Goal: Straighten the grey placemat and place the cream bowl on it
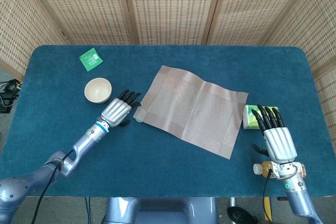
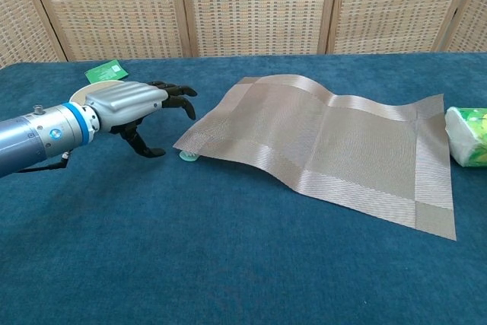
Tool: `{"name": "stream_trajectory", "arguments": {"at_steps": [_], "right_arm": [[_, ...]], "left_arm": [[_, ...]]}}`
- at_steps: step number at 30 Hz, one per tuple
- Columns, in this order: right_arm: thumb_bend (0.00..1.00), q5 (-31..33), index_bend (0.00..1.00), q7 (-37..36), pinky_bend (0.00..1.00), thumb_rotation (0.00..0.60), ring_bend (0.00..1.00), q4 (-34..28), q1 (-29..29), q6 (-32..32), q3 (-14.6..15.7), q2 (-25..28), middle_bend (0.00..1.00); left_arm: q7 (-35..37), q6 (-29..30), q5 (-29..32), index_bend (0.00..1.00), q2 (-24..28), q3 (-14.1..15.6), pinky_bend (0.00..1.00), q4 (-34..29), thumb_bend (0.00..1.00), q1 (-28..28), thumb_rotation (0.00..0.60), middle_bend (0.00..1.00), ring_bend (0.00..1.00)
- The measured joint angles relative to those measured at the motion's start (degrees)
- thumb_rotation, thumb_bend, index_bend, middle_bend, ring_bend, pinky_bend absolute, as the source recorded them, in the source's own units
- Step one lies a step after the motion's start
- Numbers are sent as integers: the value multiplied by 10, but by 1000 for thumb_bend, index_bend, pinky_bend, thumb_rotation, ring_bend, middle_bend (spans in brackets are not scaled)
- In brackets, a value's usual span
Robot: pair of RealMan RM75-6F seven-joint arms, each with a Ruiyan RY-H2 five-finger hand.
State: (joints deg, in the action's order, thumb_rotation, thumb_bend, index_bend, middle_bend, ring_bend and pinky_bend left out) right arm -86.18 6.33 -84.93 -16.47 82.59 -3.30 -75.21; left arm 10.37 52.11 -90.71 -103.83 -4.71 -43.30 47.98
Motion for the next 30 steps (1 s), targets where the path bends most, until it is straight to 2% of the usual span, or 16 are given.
{"name": "stream_trajectory", "arguments": {"at_steps": [13,30], "right_arm": [[0,-4,21,-8,0,600,0,0,3,-3,-7,2,0],[0,-12,26,-14,0,600,0,-3,8,-4,-12,4,0]], "left_arm": [[38,3,0,239,-53,6,0,83,308,25,600,0,0],[73,8,2,243,-89,24,0,157,307,32,600,0,0]]}}
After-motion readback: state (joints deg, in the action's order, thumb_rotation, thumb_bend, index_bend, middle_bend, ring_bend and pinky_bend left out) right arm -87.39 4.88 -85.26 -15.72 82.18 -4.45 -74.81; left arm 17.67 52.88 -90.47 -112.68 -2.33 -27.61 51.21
